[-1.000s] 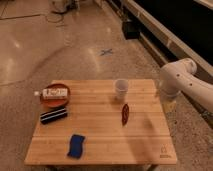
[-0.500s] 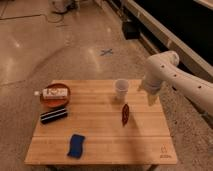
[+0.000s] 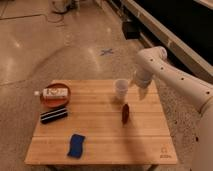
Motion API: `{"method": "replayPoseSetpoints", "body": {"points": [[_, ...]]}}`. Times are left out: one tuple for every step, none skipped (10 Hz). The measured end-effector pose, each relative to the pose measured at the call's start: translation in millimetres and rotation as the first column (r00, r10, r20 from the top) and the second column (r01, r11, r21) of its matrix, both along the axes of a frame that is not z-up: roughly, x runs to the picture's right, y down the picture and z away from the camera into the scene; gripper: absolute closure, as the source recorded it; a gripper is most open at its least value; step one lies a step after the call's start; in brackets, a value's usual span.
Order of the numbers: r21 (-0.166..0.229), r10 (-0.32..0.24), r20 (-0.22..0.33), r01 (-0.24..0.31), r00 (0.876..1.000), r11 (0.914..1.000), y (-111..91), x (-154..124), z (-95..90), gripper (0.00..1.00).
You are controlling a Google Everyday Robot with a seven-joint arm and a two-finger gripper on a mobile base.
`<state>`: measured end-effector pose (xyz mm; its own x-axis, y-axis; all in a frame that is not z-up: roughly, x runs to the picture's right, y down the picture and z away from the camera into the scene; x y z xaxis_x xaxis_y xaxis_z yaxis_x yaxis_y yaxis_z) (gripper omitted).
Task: Pick up the ceramic cup
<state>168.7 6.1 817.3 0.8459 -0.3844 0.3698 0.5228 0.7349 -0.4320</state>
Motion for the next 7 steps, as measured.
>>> {"method": "replayPoseSetpoints", "body": {"points": [[0.002,-0.001,0.008,0.001,1.000,1.0000,-3.5,-5.6,3.6,0.36],[0.003,-0.005,0.014,0.004,1.000,1.0000,-6.3,-11.0,7.1,0.36],[0.003,-0.009,0.020,0.009,1.000,1.0000,-8.3,-16.9,12.3,0.36],[0.003,-0.015,0.022,0.015,1.000,0.9999,-9.4,-21.1,18.8,0.36],[0.002,-0.018,0.019,0.018,1.000,0.9998,-9.9,-22.8,25.0,0.36],[0.000,-0.018,0.018,0.018,1.000,0.9998,-10.0,-24.6,31.6,0.36],[-0.003,-0.020,0.017,0.020,1.000,0.9998,-9.3,-27.7,39.0,0.36]]}}
